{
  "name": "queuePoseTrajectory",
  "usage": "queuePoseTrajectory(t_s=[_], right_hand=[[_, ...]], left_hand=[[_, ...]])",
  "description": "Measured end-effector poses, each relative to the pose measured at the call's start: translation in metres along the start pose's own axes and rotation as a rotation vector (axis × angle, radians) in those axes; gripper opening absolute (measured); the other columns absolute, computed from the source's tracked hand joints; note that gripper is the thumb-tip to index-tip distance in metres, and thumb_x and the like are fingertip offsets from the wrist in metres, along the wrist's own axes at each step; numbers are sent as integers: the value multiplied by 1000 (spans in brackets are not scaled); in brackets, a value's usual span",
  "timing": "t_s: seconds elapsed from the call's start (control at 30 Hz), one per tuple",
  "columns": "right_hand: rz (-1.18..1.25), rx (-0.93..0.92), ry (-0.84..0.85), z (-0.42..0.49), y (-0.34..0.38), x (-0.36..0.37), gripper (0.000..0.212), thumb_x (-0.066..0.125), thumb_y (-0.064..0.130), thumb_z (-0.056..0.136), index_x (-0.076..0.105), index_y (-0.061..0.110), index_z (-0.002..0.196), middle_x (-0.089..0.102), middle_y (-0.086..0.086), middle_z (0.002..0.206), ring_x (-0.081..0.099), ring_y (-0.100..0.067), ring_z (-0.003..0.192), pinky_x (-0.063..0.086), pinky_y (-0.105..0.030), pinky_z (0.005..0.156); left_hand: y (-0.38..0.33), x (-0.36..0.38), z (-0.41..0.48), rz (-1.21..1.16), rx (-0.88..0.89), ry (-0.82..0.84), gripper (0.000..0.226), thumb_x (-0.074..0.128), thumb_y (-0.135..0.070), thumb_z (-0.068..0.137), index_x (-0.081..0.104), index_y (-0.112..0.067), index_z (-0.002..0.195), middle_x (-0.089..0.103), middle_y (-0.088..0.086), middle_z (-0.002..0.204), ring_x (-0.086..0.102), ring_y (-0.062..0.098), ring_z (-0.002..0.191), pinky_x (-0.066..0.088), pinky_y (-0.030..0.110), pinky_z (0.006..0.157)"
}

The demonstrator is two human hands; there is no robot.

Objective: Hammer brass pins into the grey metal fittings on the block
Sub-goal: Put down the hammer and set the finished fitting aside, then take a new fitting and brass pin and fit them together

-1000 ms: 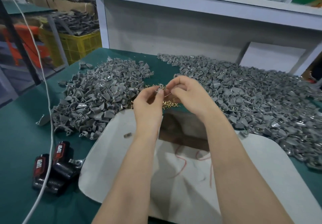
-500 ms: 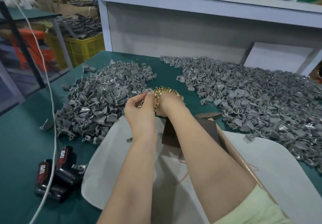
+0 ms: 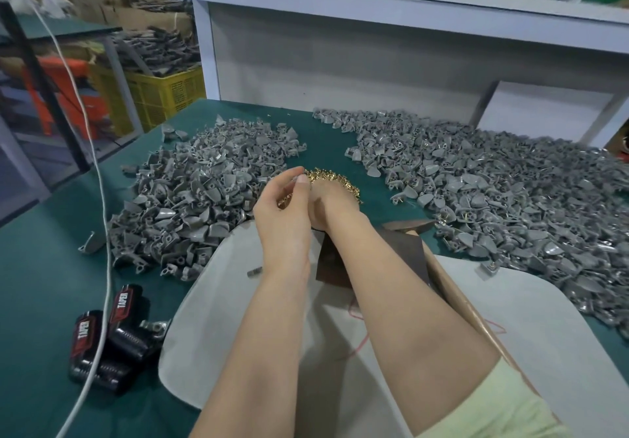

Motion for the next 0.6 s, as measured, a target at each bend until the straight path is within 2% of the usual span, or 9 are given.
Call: queuePoseTrajectory(t_s=[0.07,0.13,0.27,0.4,0.5,0.6], right_hand=[[2,-2,2,-1,0,1,21,49,16,92,63,14,108,64,-7,108,57,-26,89,45,-31,73],[1,8,-23,-2,-1,2,16,48,14,91,61,11,100,63,-8,103,54,-25,82,44,-31,70],[1,23,-69,-1,-1,5,22,46,20,92,63,10,103,63,-9,102,59,-27,88,46,-32,72],[9,4,-63,3,1,7,19,52,22,90,63,10,99,64,-7,96,60,-27,86,48,-32,70],[148,13,-215,-2,-6,-7,12,57,17,87,60,6,84,57,-7,80,53,-26,74,41,-28,64],[434,-6,-344,-17,-25,-33,6,64,17,83,66,11,86,64,-4,85,57,-20,81,45,-27,73]], left_hand=[[1,0,0,-17,-14,-13,20,59,-12,93,67,-28,84,69,-6,91,65,11,93,52,22,85],[2,-1,1,-42,-23,-28,18,56,-12,95,67,-24,89,70,-6,91,65,10,90,53,21,84],[5,-1,4,-49,-42,-40,19,52,-8,97,66,-20,94,69,5,104,65,14,97,51,26,91],[5,-2,4,-108,-45,-71,13,52,-7,96,64,-13,95,66,1,91,65,7,80,52,20,80],[3,-3,2,-163,-37,-77,14,52,-5,96,59,-15,88,63,0,82,65,1,68,52,14,68],[-1,0,0,-23,40,-20,16,54,-9,95,58,-20,84,64,0,80,63,1,67,52,18,70]])
Point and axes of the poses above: each hand's wrist, its own z-axis towards the middle knuckle, its own x-axis out of the palm, y = z × x, the point moved 4 cm from there along z, towards the middle knuckle
